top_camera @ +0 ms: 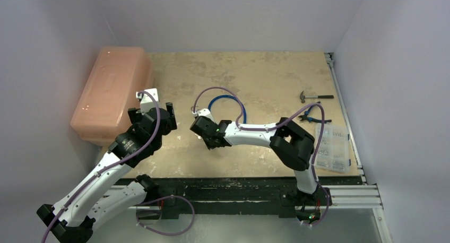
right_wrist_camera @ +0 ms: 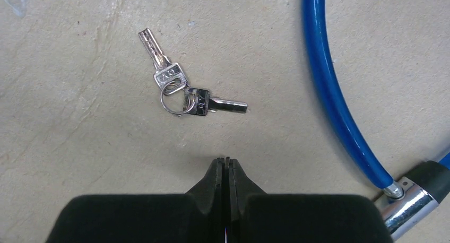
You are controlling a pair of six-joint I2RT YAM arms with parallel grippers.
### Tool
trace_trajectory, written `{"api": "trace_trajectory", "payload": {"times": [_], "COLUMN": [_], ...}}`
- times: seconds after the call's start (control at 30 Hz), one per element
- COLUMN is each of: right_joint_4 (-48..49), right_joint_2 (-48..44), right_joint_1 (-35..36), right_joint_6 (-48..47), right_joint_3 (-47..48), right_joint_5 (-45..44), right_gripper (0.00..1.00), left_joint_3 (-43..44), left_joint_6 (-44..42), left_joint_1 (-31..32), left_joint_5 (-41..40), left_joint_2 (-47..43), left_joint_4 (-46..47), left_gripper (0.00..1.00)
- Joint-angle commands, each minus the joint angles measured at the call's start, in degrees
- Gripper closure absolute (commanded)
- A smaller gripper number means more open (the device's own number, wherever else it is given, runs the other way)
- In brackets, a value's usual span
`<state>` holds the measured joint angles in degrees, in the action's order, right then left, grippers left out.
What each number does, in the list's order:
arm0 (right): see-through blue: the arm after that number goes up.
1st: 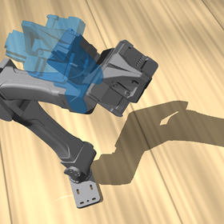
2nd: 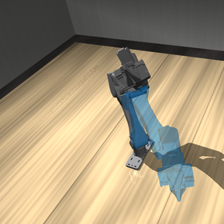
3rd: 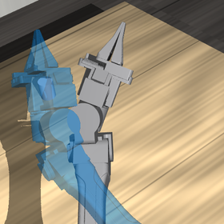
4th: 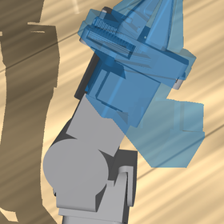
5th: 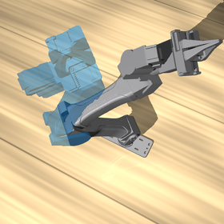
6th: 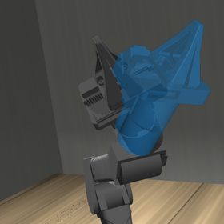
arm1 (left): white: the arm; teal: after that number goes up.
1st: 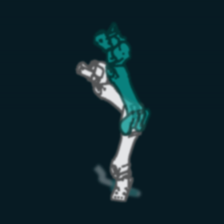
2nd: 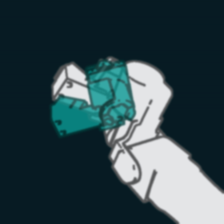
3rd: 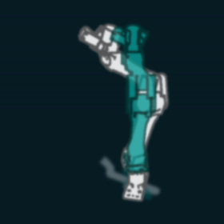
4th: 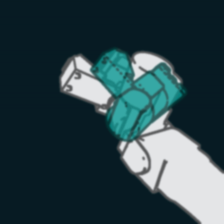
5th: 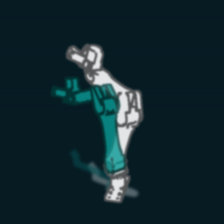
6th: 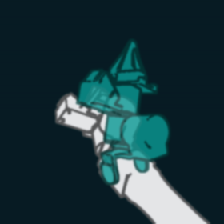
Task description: Unlock with the key
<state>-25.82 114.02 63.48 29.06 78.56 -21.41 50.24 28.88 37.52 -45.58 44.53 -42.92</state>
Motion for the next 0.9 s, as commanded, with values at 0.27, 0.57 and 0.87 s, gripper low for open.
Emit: {"api": "trace_trajectory", "payload": {"times": [0.27, 0.57, 0.87], "right_joint_4": [4.43, 5.0, 4.15], "right_joint_2": [-2.22, 3.84, 9.63], "right_joint_1": [-0.66, -3.8, -4.51], "right_joint_6": [-8.31, -12.31, -13.64], "right_joint_3": [4.58, 10.39, 13.94], "right_joint_5": [6.96, 10.71, 12.45], "right_gripper": [0.46, 0.4, 0.52], "left_joint_3": [-0.09, -0.12, -0.14], "left_joint_6": [-0.75, -0.74, -0.68], "left_joint_1": [-0.29, -0.28, -0.3], "left_joint_5": [-0.12, -0.12, -0.2], "left_joint_2": [-0.06, 0.18, 0.22], "left_joint_4": [1.41, 1.48, 1.42], "left_gripper": [0.09, 0.09, 0.09]}}
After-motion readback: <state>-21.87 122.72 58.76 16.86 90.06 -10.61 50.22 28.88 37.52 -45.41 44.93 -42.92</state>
